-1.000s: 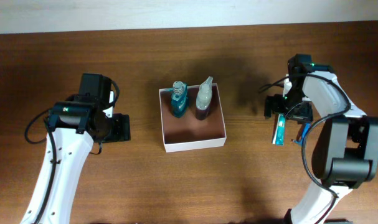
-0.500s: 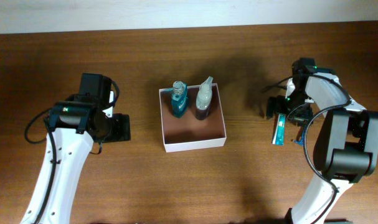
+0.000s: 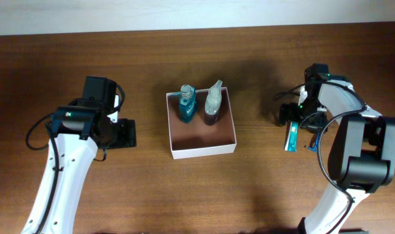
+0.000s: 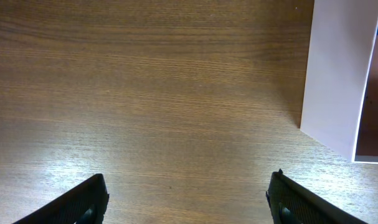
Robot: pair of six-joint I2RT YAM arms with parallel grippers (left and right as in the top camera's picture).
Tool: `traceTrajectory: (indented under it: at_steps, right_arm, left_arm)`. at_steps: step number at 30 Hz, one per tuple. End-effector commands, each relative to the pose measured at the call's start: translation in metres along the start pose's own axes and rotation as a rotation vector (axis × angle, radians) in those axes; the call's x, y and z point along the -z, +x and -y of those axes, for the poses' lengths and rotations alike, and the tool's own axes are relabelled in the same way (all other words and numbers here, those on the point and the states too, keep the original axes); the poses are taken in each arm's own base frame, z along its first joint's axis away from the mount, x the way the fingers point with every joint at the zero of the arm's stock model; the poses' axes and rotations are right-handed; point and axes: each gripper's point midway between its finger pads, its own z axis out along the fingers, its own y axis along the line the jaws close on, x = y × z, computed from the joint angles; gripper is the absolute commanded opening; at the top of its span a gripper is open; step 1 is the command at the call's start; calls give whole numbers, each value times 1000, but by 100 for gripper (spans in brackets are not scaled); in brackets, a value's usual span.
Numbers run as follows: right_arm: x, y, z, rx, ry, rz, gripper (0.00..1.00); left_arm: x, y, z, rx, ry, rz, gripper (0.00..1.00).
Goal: Pack container
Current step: 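Lower the right gripper onto the Colgate toothpaste tube and grasp it, then carry the toothpaste tube with the right gripper into the box and release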
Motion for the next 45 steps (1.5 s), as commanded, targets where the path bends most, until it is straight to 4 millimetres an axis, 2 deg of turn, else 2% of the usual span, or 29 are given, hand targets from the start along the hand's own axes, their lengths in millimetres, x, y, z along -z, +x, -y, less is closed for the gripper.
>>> traceTrajectory:
  at_steps: [1,5,7,11,12,13,15,18,24,29,32,33,34,35,36,37,38,40,42,44,45]
  right_arm:
    - [-17,17,1,-1,-3,-67,100]
    - [-17,19,1,-1,-2,-76,80]
    - [-17,20,1,-1,-3,-78,63]
    - [-17,21,1,-1,-2,-81,47]
    - [-17,20,1,-1,-2,-81,42]
    - [-17,21,1,-1,-2,-81,33]
    - [-17,21,1,-1,-2,-82,25]
    - [-17,21,1,-1,-2,-82,22]
    - [-15,22,1,-1,-2,-89,4]
    - [4,15,-3,-1,-23,-68,4]
    - [37,7,-11,30,-66,1,4]
    - [57,4,-18,63,-105,45,4]
    - [68,3,-22,83,-124,70,4]
    - [90,3,-30,123,-155,125,4]
    - [103,3,-35,151,-170,159,4]
    - [130,5,-46,207,-199,233,4]
    - [145,7,-53,243,-211,275,4]
    - [185,18,-78,394,-240,393,4]
    - [226,40,-114,625,-246,525,4]
    - [247,62,-145,827,-227,611,4]
    - [252,69,-153,883,-203,634,4]
  left_arm:
    - [1,2,0,14,10,-3,83]
    - [1,3,0,13,10,-5,83]
    - [1,3,0,13,9,-5,83]
    - [1,3,0,13,10,-4,83]
    - [1,3,0,13,10,-4,83]
    - [1,3,0,13,9,-5,83]
    - [1,3,0,13,9,-5,83]
    - [1,3,0,13,10,-4,83]
    - [1,2,0,13,8,-4,83]
    - [2,0,0,14,7,6,82]
    - [2,-1,-1,15,4,10,82]
    - [2,-1,-3,15,-12,13,82]
    - [2,-2,-5,15,-23,16,82]
    - [2,-2,-7,15,-31,19,82]
    - [3,-3,-7,15,-33,21,82]
    - [3,-3,-7,16,-32,23,82]
    - [4,-3,-7,16,-32,24,82]
    - [4,-3,-7,16,-32,25,82]
    - [4,-5,-10,27,-34,30,82]
    - [3,-6,-19,78,-41,30,82]
    - [3,-6,-23,105,-45,30,82]
